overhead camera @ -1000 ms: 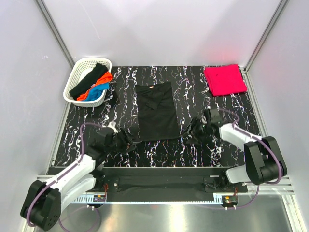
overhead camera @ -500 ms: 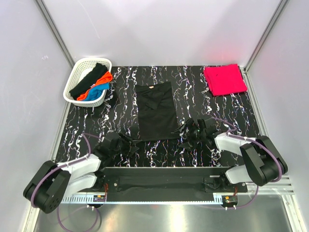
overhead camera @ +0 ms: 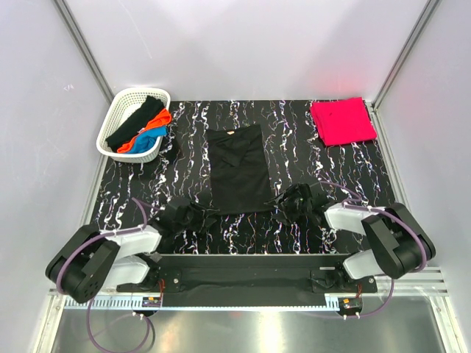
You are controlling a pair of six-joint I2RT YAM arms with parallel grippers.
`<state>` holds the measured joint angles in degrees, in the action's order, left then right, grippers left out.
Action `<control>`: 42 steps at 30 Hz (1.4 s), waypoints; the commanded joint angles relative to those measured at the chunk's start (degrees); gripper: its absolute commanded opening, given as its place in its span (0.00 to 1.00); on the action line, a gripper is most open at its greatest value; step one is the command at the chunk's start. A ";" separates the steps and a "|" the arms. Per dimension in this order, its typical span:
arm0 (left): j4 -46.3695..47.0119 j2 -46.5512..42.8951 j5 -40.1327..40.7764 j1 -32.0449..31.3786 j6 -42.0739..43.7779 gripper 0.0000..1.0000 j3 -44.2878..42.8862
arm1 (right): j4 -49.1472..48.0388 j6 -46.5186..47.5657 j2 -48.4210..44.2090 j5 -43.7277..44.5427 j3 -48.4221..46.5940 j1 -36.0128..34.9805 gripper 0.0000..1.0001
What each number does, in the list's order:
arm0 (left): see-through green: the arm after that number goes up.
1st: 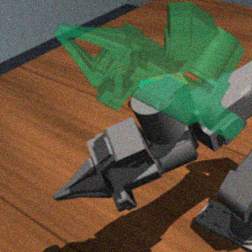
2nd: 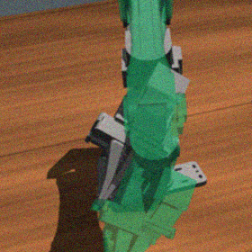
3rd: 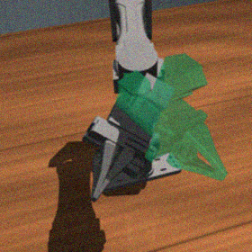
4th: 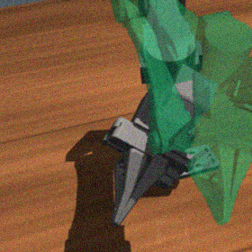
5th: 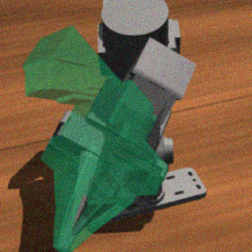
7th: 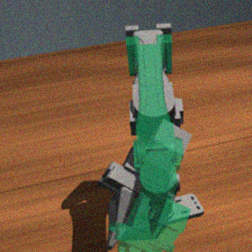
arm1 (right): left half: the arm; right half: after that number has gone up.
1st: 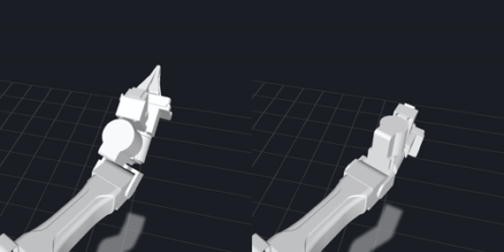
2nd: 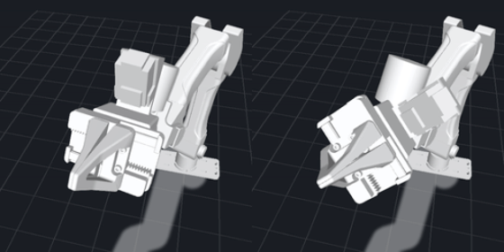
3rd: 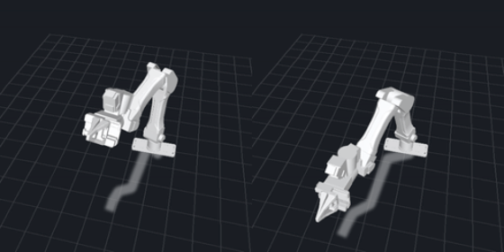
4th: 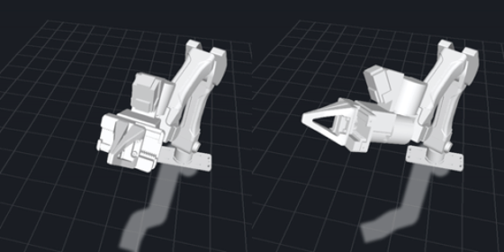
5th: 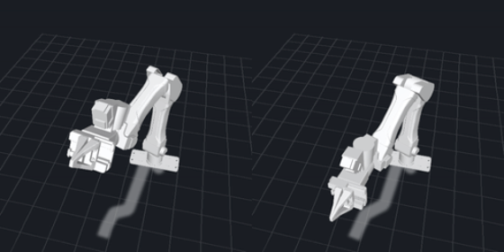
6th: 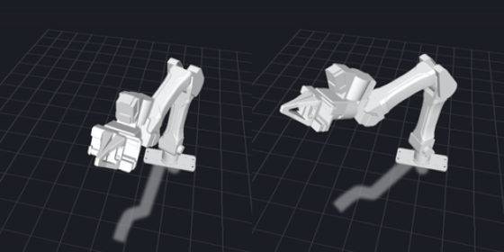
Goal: Fold and stack the t-shirts
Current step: Fold the tshirt
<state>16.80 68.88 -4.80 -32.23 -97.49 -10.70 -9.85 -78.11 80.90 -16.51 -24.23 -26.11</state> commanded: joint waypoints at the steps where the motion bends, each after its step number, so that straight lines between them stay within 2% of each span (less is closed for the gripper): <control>1: -1.59 2.66 3.74 -0.20 -0.15 0.49 -0.90 | 3.69 2.26 3.64 7.72 0.50 -0.43 0.64; 7: -1.24 5.29 4.27 -0.20 -0.86 0.46 -1.17 | 3.69 2.26 6.36 7.90 -0.82 -0.44 0.48; 13: -0.19 8.02 4.18 -0.20 -1.30 0.41 -2.22 | 4.13 1.73 8.22 7.72 -1.52 -0.43 0.45; 19: 0.08 9.60 4.53 -0.29 -1.30 0.39 -2.92 | 5.01 0.85 8.30 8.60 -0.29 -0.35 0.46; 22: 0.87 10.04 4.27 -0.29 -1.38 0.34 -3.01 | 5.01 0.76 9.53 7.99 -0.55 -0.26 0.45; 24: 0.96 10.31 4.27 -0.29 -1.30 0.31 -2.75 | 5.01 0.85 10.33 7.81 -0.91 -0.35 0.35; 26: 1.92 10.39 4.27 -0.29 -1.38 0.29 -1.79 | 5.01 1.03 10.76 7.81 -1.26 -0.35 0.19; 27: 2.45 10.40 4.27 -0.29 -1.56 0.26 -1.35 | 4.93 1.20 11.29 7.72 -1.43 -0.35 0.08; 29: 4.29 10.31 4.27 -0.20 -2.09 0.22 0.14 | 5.01 1.99 11.82 7.46 -1.87 -0.35 0.00; 32: 6.83 10.22 3.83 0.15 -1.30 0.01 1.12 | 5.10 3.48 11.91 6.06 -2.23 -0.35 0.00; 37: 3.78 5.24 -0.56 1.11 3.70 0.00 1.29 | 9.48 9.44 6.38 2.02 -2.66 -0.35 0.00; 40: -3.15 -2.83 -0.74 1.11 7.64 0.00 0.42 | 15.35 13.14 1.29 0.34 -3.72 -1.31 0.00; 42: -11.06 -7.33 -0.91 1.11 10.82 0.00 -0.90 | 16.35 13.24 -2.57 -0.27 -3.11 -2.28 0.00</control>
<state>15.92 67.85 -5.69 -31.42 -93.51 -10.35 -2.79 -70.08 83.48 -16.78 -27.79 -26.89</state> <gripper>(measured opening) 0.022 0.019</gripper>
